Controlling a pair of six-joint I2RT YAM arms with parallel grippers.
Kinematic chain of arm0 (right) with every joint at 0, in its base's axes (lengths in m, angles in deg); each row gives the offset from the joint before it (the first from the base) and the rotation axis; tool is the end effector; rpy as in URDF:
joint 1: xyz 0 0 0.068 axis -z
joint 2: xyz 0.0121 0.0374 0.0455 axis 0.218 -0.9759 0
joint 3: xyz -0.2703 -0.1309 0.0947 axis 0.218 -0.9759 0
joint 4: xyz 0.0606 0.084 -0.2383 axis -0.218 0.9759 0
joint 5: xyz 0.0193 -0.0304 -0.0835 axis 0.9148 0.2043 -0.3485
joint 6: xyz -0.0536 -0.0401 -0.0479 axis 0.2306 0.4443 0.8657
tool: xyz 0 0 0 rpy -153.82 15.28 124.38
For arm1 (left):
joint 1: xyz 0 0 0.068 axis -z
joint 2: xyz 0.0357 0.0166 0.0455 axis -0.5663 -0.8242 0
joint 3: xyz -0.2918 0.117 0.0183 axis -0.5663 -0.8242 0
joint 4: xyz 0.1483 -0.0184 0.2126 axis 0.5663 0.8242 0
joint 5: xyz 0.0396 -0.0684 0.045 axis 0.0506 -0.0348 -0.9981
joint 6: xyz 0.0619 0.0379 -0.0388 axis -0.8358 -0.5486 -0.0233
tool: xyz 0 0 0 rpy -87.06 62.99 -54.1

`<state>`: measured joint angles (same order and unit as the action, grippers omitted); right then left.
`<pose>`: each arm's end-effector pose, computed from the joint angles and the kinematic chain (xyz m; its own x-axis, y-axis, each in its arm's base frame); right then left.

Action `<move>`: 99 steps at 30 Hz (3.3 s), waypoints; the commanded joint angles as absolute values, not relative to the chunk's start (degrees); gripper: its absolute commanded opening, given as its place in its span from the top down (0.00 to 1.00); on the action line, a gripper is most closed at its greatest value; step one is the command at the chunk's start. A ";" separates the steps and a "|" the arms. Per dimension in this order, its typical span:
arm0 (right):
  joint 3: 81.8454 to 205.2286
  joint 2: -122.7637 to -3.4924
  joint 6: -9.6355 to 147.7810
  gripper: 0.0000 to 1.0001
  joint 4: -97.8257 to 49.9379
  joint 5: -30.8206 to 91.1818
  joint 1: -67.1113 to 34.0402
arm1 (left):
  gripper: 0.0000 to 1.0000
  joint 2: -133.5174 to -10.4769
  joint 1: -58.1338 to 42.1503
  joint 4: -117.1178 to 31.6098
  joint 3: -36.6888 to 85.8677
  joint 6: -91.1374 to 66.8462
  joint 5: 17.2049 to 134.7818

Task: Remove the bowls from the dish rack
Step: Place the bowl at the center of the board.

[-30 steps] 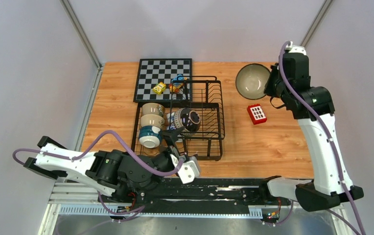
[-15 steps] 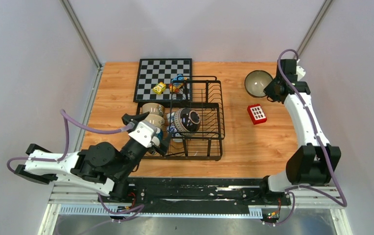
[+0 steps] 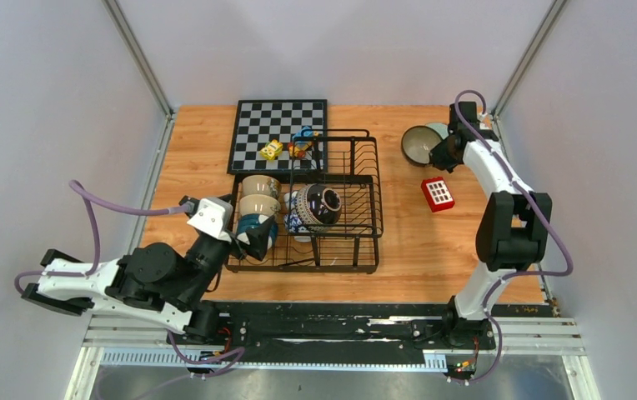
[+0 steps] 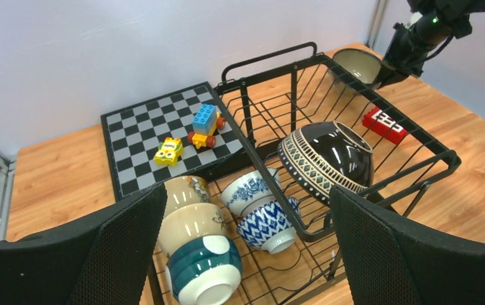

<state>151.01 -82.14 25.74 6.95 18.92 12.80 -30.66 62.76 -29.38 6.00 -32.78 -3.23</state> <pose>0.4204 -0.0061 0.2935 -0.4448 0.7678 -0.4611 0.6039 0.6373 0.4787 0.0582 -0.0790 0.4375 0.0517 -0.0008 -0.9987 0.4390 0.8982 0.0220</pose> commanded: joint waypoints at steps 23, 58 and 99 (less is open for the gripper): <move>160.24 -94.91 12.47 1.00 9.16 14.43 3.69 | 0.00 -28.06 62.46 -24.47 3.08 -22.06 -9.03; 172.23 -106.48 18.52 0.86 13.03 12.80 2.20 | 0.00 -26.78 62.54 -22.19 1.07 -18.89 -10.86; 145.14 -51.94 44.44 0.36 9.51 12.09 -2.24 | 0.00 -35.19 62.48 -35.84 5.07 -33.96 -5.68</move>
<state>150.51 -64.92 36.95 12.04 12.61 -1.36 -33.72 62.74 -26.83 2.68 -26.07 -6.96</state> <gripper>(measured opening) 0.640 0.998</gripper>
